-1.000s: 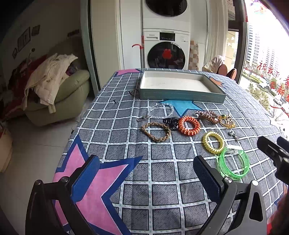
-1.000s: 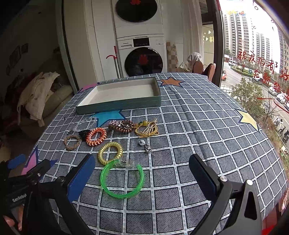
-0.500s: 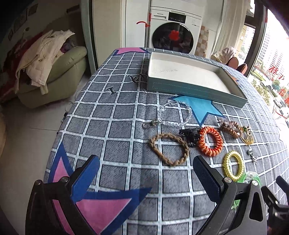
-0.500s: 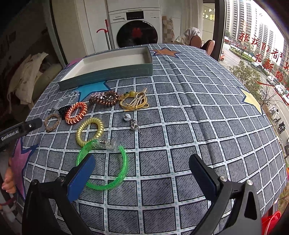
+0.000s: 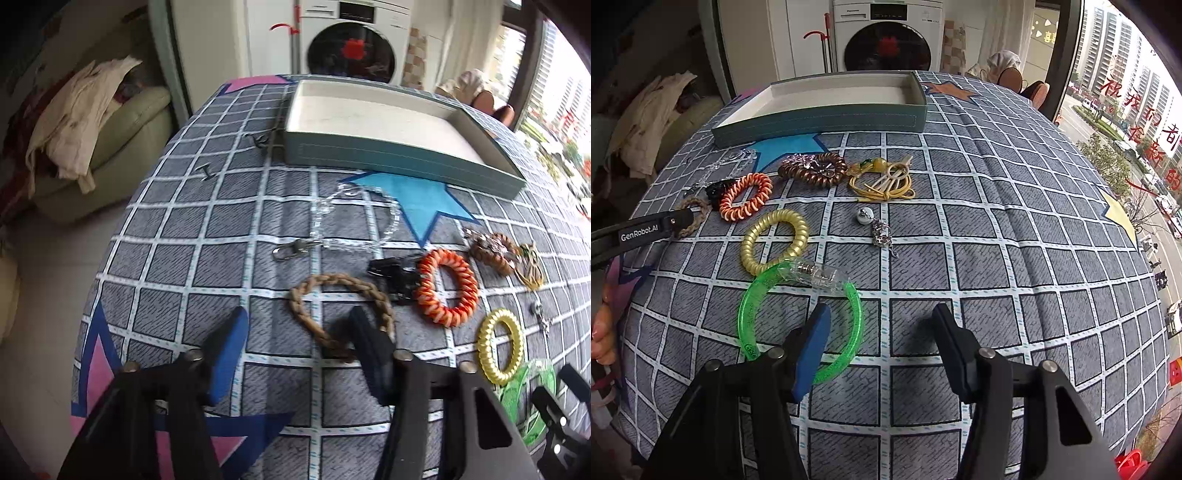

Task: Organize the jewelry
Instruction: 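Grasp the braided brown bracelet with the left tool while the right tool grasps the green bangle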

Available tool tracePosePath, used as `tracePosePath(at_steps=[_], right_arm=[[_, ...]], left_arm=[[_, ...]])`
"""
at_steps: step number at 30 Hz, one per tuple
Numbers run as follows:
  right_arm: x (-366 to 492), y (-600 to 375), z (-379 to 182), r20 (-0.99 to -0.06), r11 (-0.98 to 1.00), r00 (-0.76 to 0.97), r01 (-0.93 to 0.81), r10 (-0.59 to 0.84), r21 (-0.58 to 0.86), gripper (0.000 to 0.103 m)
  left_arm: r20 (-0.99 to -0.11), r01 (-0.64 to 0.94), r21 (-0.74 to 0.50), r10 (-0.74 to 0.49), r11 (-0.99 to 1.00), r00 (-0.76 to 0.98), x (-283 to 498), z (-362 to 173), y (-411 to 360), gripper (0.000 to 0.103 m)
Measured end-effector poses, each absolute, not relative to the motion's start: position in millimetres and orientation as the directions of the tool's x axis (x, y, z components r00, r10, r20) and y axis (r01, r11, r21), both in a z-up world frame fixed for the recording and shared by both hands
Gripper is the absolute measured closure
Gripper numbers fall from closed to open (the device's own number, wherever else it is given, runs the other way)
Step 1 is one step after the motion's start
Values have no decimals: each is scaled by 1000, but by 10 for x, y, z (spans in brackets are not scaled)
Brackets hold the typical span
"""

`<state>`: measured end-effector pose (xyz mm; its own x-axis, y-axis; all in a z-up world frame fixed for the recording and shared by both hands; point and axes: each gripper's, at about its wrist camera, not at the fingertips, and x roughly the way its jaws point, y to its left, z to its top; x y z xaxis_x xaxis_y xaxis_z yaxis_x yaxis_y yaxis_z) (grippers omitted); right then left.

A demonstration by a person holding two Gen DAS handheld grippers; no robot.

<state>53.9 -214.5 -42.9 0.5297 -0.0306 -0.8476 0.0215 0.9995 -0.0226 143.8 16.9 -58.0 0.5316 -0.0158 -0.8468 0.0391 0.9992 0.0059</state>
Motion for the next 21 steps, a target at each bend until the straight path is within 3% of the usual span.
tracePosePath(at_steps=[1, 3, 6, 21], right_arm=[[538, -2130, -422, -848, 1000, 529, 16, -28, -23, 51], [541, -2114, -409, -849, 1000, 528, 7, -21, -20, 71], [554, -2110, -402, -852, 1000, 524, -5, -2, -6, 95], [910, -2445, 23, -802, 984, 585, 32, 123, 173, 95]], left_arm=[[-843, 69, 15, -25, 998, 538, 1422, -573, 113, 53], [-842, 111, 17, -45, 994, 538, 1414, -561, 46, 75], [-842, 146, -31, -104, 989, 530, 1413, -544, 56, 78], [-762, 232, -188, -291, 954, 579, 1352, -12, 234, 78]])
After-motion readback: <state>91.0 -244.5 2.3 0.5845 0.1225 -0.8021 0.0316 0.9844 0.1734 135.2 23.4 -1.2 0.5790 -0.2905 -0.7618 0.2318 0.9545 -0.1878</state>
